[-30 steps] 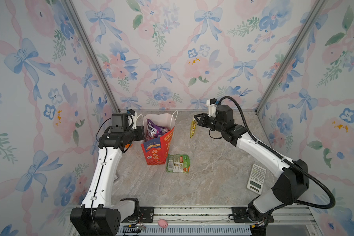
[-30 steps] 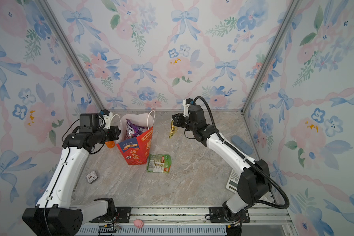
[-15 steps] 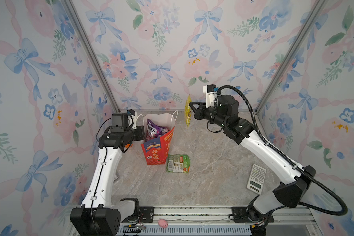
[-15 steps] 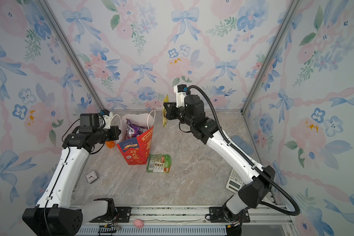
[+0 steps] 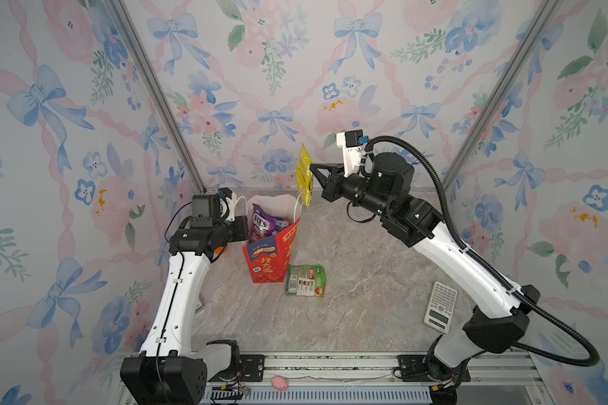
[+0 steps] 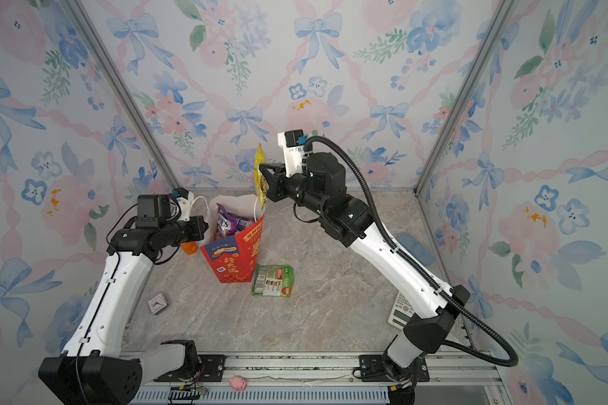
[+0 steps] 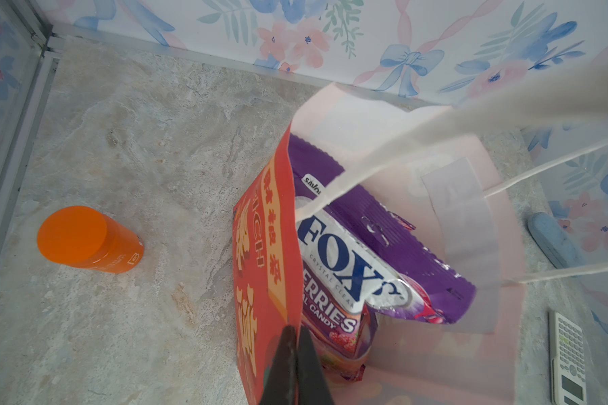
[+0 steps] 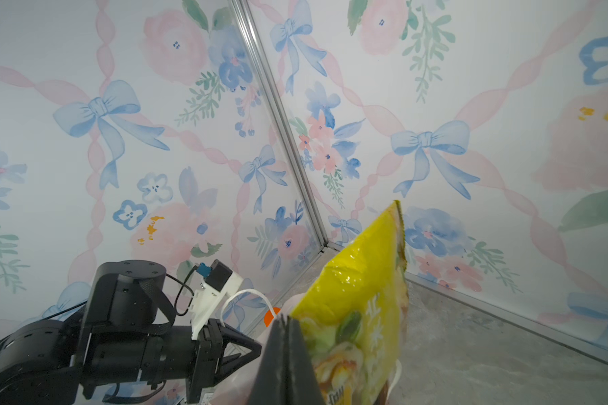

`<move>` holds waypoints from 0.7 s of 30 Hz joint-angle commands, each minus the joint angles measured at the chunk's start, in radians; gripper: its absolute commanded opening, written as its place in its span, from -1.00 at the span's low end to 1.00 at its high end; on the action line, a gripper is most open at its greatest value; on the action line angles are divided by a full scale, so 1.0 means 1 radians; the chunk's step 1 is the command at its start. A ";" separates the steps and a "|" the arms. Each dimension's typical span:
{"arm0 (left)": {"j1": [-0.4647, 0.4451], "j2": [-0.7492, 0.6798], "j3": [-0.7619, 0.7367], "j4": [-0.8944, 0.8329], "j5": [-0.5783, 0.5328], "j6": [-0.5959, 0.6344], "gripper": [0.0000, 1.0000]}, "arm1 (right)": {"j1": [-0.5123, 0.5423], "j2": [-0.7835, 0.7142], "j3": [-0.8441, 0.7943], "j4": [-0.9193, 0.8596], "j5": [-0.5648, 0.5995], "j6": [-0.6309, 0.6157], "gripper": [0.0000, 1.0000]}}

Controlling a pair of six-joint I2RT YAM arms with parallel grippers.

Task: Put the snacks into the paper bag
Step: 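Lift the yellow packet with the right gripper up over the paper bag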

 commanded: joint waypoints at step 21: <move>0.007 -0.033 -0.004 0.013 0.023 0.013 -1.00 | 0.061 0.321 0.348 -0.234 0.018 -0.097 -1.00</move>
